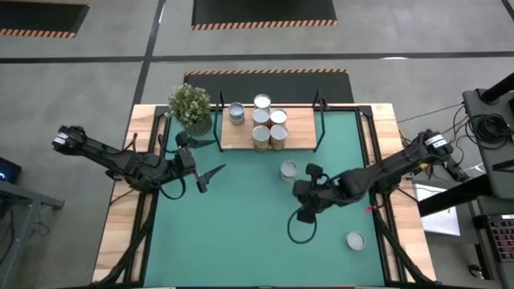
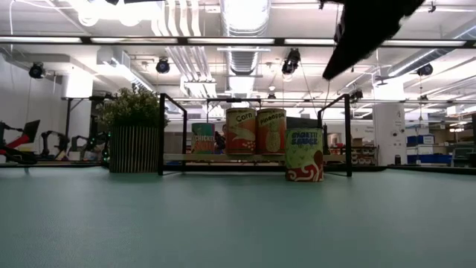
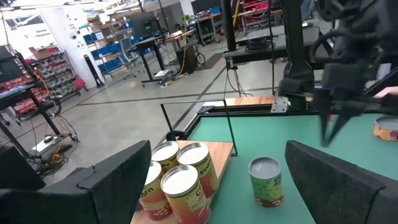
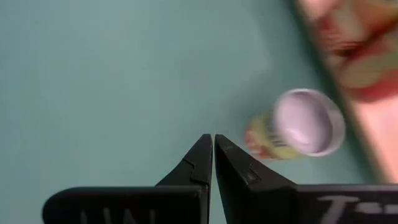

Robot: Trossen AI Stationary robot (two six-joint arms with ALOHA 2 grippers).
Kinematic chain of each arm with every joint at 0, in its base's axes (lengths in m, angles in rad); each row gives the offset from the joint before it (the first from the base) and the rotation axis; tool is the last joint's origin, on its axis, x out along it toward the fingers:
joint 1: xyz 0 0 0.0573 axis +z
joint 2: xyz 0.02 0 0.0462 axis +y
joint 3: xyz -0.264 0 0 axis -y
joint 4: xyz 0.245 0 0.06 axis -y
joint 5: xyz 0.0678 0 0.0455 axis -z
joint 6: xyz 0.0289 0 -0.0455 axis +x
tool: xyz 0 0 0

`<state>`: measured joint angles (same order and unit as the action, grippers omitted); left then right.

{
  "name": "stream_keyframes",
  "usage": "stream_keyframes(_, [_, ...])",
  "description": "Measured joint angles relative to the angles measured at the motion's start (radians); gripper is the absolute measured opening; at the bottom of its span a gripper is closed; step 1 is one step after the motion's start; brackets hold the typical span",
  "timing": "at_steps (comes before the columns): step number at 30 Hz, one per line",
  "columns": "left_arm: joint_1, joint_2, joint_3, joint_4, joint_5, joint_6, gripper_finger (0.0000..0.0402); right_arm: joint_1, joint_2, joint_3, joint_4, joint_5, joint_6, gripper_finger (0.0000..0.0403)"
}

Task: Pick and place cans onto a shelf
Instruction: Put the canned spaghetti sauce on the shelf

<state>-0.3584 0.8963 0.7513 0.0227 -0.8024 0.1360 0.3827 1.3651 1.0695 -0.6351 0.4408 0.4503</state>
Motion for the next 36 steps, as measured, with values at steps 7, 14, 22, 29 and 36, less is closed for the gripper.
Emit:
stream_keyframes(7, [0.000, 0.000, 0.000, 0.000, 0.000, -0.007, 0.0352, -0.056, -0.004, -0.064, 0.028, 0.213, 0.015, 0.0013])
stream_keyframes(14, [0.000, 0.000, 0.000, 0.000, 0.000, -0.007, 0.0352, -0.132, -0.004, -0.081, 0.091, 0.100, 0.022, 0.0085])
stream_keyframes(22, [0.000, 0.000, 0.000, 0.000, 0.000, -0.007, 0.0352, -0.157, -0.004, -0.109, 0.147, 0.084, -0.004, 0.0225])
stream_keyframes(29, [0.000, 0.000, 0.000, 0.000, 0.000, -0.007, 0.0352, -0.161, -0.003, -0.217, 0.384, 0.090, -0.120, 0.0302])
stream_keyframes(36, [0.000, 0.000, 0.000, 0.000, 0.000, -0.007, 0.0352, -0.167, -0.003, -0.315, 0.472, 0.217, -0.144, 0.0345])
